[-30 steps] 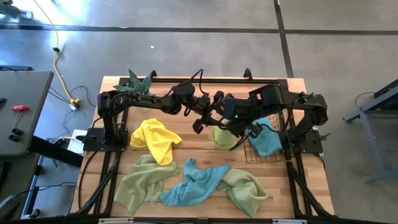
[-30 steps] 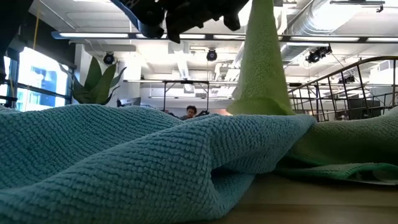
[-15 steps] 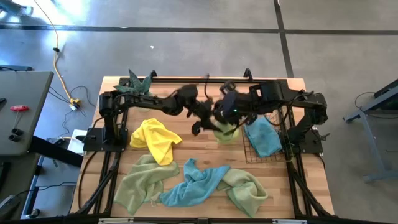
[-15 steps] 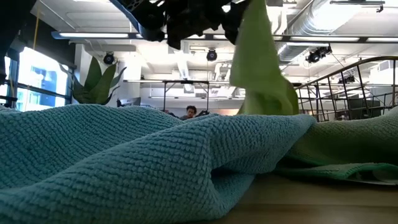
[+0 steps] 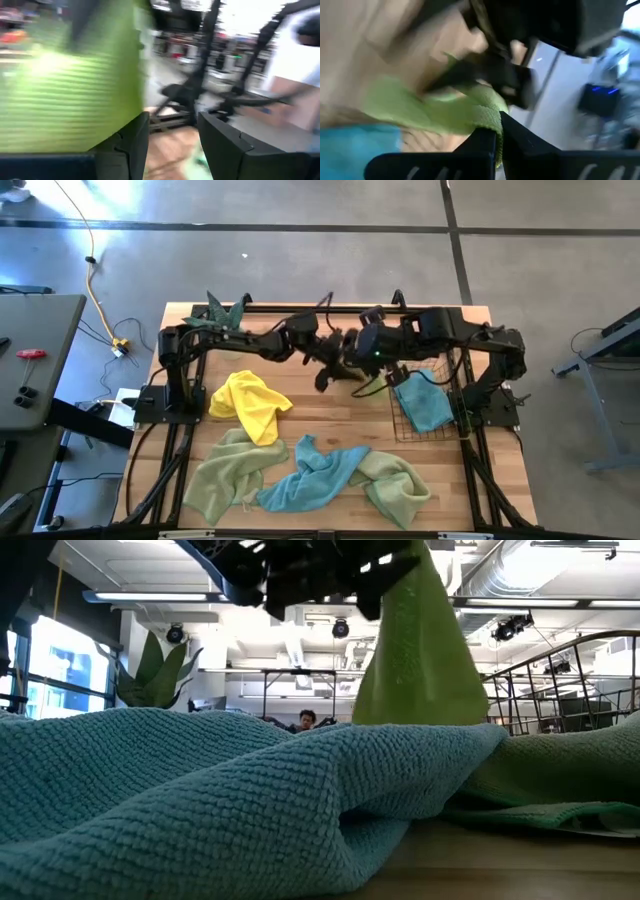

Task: Fold microfiber towels
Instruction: Fold the light green microfiber cloth

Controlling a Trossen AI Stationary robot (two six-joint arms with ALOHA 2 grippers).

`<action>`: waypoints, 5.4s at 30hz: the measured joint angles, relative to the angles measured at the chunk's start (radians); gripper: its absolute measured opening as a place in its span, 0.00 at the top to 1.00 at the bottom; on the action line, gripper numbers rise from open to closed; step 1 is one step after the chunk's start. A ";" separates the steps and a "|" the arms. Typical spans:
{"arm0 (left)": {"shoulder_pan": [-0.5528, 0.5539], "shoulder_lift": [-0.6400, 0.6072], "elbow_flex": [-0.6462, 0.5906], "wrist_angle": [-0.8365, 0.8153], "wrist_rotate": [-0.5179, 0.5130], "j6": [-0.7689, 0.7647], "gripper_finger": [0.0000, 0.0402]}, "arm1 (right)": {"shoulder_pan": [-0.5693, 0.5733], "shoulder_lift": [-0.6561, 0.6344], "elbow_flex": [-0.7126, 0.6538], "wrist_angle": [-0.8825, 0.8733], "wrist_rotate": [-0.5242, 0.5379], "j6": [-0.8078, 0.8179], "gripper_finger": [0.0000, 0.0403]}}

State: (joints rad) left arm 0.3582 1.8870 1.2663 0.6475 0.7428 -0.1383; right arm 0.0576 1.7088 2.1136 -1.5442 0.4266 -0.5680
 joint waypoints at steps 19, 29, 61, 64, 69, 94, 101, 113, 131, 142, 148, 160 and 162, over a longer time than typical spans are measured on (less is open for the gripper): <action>0.022 -0.002 0.001 -0.082 0.013 0.061 0.61 | -0.108 0.000 -0.001 -0.027 -0.018 0.516 1.00; 0.006 -0.002 0.002 -0.364 0.051 0.166 0.61 | -0.165 0.000 -0.001 -0.027 -0.018 0.436 1.00; -0.013 -0.003 0.002 -0.349 -0.360 0.120 0.61 | -0.181 0.000 -0.002 -0.027 -0.064 0.510 1.00; -0.013 -0.003 0.002 -0.270 -0.356 0.116 0.61 | -0.181 0.000 -0.002 -0.027 -0.092 0.473 1.00; 0.021 -0.027 0.002 -0.138 -0.367 0.117 0.61 | -0.180 0.000 -0.002 -0.027 -0.173 0.360 1.00; 0.019 -0.055 0.002 -0.219 -0.017 0.037 0.61 | -0.177 0.000 -0.002 -0.026 -0.100 0.070 1.00; -0.018 -0.055 0.002 -0.279 -0.011 0.045 0.61 | -0.177 0.000 -0.002 -0.027 -0.085 0.070 1.00; -0.125 -0.042 0.000 -0.428 -0.558 0.154 0.61 | -0.177 0.000 -0.002 -0.010 0.018 0.099 1.00; -0.114 -0.085 0.002 -0.161 -0.580 0.212 0.61 | -0.175 0.000 -0.002 -0.022 -0.150 0.098 1.00; -0.104 -0.092 0.002 -0.123 -0.329 0.142 0.61 | -0.175 0.000 -0.002 -0.019 -0.148 0.097 1.00; -0.121 -0.092 0.002 -0.196 -0.294 0.158 0.61 | -0.175 0.000 -0.002 -0.019 -0.146 0.096 1.00; -0.135 -0.090 0.002 -0.323 -0.298 0.213 0.61 | -0.175 0.000 -0.002 -0.011 -0.146 0.096 1.00; -0.137 -0.090 0.002 -0.323 -0.302 0.213 0.61 | -0.175 0.000 -0.002 0.002 -0.146 0.096 1.00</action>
State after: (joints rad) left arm 0.2216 1.7966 1.2678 0.3243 0.4408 0.0751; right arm -0.1173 1.7092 2.1120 -1.5423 0.2810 -0.4722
